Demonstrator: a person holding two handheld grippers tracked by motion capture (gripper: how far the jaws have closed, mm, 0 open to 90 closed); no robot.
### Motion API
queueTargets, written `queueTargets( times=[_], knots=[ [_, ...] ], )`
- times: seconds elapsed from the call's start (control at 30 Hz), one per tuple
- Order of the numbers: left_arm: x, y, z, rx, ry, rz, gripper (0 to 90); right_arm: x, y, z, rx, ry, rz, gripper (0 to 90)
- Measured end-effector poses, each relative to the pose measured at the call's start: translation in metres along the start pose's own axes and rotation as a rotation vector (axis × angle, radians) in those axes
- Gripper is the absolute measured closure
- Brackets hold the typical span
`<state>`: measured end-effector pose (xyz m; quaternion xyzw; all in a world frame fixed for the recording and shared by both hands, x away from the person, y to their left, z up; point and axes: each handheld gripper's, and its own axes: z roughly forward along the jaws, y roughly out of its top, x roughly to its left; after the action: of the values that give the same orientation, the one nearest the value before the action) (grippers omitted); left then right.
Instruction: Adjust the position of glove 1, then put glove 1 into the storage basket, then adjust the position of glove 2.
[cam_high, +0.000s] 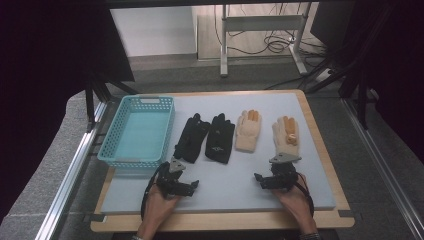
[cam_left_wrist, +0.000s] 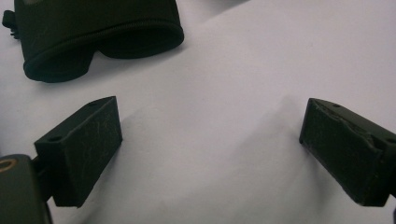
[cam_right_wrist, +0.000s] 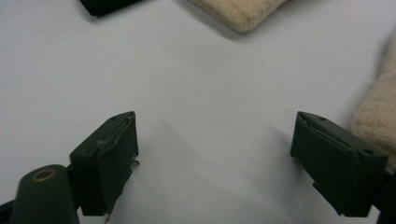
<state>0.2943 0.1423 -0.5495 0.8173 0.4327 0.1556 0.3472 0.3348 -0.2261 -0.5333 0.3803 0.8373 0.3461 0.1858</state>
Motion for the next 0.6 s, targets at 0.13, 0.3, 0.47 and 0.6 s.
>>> queueTargets(
  times=[0.13, 0.3, 0.47, 0.6],
  knots=[
    [-0.0001, -0.0001, -0.0001, -0.001, 0.0, 0.0, 5.9, 0.0003, 0.0, 0.0003, 0.004, -0.001, -0.002, 11.0],
    [-0.0001, -0.0003, -0.0002, -0.003, 0.001, -0.001, 6.1, 0.0006, 0.0001, 0.0005, 0.005, -0.009, 0.002, 10.0],
    [-0.0002, -0.0004, -0.0002, -0.003, 0.001, -0.001, 6.1, 0.0002, 0.0001, 0.0005, 0.005, -0.01, 0.002, 10.0],
    [-0.0001, -0.0004, -0.0002, -0.003, 0.0, -0.002, 6.1, 0.0, 0.0003, 0.0005, 0.005, -0.009, 0.005, 10.4]
  ],
)
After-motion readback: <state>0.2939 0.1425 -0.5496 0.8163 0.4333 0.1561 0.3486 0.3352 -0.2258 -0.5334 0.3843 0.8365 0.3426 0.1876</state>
